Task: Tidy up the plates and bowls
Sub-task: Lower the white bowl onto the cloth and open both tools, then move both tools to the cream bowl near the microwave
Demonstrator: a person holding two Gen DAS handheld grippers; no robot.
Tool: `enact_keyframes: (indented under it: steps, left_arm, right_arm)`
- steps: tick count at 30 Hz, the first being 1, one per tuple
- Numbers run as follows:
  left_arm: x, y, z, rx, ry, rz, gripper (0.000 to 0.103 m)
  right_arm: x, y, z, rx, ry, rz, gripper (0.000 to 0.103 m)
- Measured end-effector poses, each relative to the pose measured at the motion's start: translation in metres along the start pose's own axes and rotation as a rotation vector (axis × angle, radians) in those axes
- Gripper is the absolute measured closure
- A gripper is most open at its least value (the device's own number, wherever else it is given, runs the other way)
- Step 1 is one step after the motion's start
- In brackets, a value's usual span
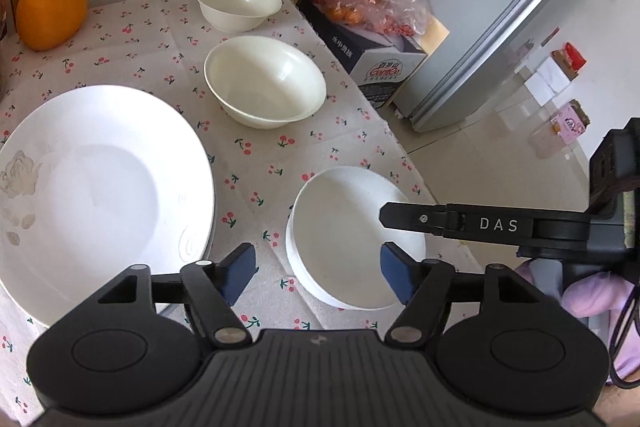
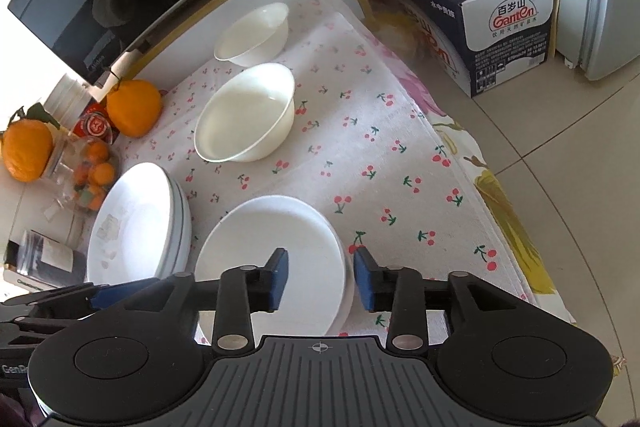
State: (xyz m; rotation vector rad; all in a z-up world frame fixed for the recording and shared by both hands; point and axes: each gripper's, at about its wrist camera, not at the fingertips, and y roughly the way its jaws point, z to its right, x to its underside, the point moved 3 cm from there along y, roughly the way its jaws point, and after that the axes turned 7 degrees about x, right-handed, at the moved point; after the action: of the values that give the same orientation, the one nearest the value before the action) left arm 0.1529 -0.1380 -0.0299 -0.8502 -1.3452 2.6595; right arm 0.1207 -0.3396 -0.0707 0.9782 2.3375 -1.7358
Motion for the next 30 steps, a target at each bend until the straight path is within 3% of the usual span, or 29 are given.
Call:
enact_keyframes:
  steps: [10,17,23,30]
  left_arm:
    - [-0.011,-0.011,0.000,0.035,-0.007,0.023,0.019]
    - [-0.028,-0.022,-0.003,0.026,-0.025,0.089,0.002]
    - [-0.045,-0.028,-0.009,-0.060,-0.006,0.169,0.001]
    - [-0.060,-0.015,-0.026,-0.163,0.022,0.207,0.001]
  right_arm:
    - [-0.015,-0.008,0.004,-0.017,0.047,0.031,0.037]
    - [-0.029,-0.014,0.004,-0.027,0.066,0.069,0.023]
    - [-0.039,-0.014,0.003,-0.037,0.084,0.105,0.015]
    - [-0.050,-0.006,-0.002,-0.041,0.088,0.129,0.014]
